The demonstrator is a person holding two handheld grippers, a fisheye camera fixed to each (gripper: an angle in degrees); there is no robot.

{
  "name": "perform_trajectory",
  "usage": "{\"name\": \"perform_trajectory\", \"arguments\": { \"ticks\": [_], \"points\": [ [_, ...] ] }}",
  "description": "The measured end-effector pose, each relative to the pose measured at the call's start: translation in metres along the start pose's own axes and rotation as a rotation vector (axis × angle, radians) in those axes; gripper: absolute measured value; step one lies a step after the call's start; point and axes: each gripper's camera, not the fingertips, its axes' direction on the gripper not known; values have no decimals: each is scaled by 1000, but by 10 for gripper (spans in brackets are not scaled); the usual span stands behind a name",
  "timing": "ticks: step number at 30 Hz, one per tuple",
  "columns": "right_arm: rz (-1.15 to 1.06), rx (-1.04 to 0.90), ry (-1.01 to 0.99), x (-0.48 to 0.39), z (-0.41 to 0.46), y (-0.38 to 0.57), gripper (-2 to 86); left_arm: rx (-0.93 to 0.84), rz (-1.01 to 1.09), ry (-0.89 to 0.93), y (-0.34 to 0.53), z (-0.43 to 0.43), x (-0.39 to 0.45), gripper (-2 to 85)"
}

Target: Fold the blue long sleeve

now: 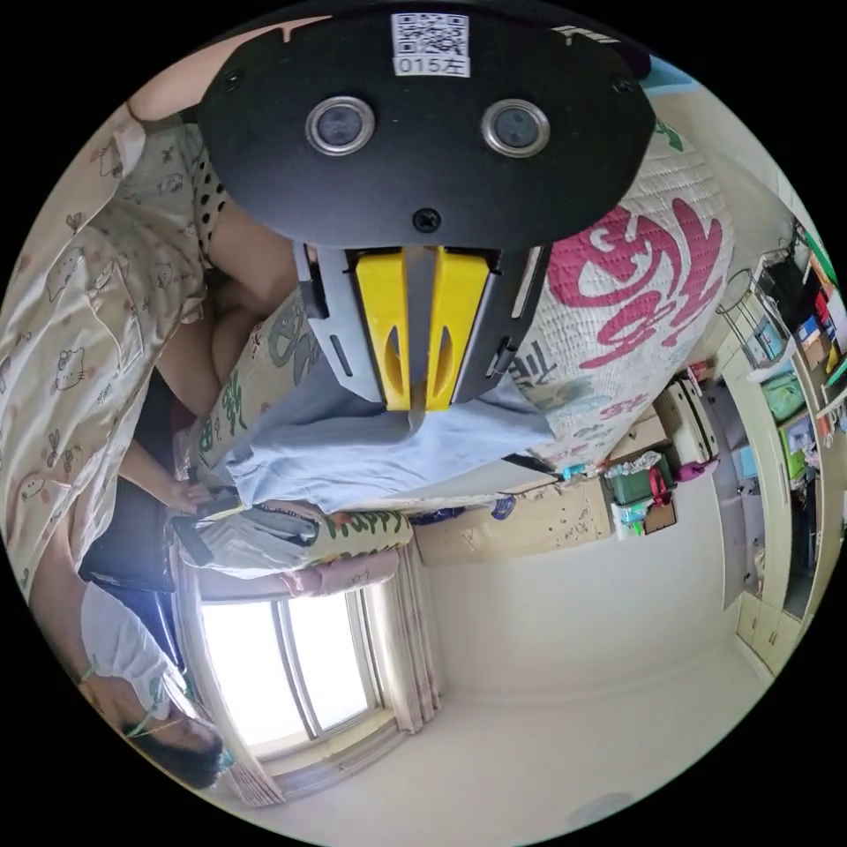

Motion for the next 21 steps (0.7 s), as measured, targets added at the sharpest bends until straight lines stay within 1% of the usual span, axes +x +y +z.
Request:
{"name": "perform_trajectory", "arguments": {
  "ticks": [1,3,4,5,6,8,9,10,12,13,15,16,18,19,20,21],
  "points": [
    [20,14,17,3,-5,-1,52,12,-20,9,2,-5,-4,23],
    [115,154,108,19,-35,-5,53,91,-99,23,1,-25,-26,31],
    [149,185,138,24,-42,-8,52,93,-129,12,-1,-27,-33,33],
    [212,218,199,36,-49,-18,51,61,-222,-62,-10,-25,-51,34],
    [239,207,244,45,-47,-33,59,-5,-306,-164,-20,-17,-70,41],
    [270,158,247,59,-34,-61,87,-60,-368,-209,-35,3,-98,69],
    [274,126,203,70,-23,-81,108,-70,-415,-147,-42,22,-120,98],
    [280,117,177,75,-18,-91,116,-75,-447,-106,-45,33,-131,104],
    [337,117,110,101,0,-129,143,-107,-547,30,-51,85,-171,127],
    [351,118,118,107,3,-138,147,-126,-572,37,-51,99,-180,132],
    [409,106,205,130,19,-168,161,-238,-617,-14,-52,152,-204,139],
    [421,95,212,136,23,-175,162,-266,-622,-14,-51,164,-208,140],
    [451,25,186,159,39,-197,154,-349,-626,39,-47,206,-220,131],
    [456,14,177,164,42,-201,142,-362,-628,45,-46,214,-221,117],
    [457,-1,154,171,46,-208,118,-376,-612,58,-44,226,-223,88],
    [454,-5,131,177,48,-214,65,-387,-609,72,-43,235,-223,67]
  ]
}}
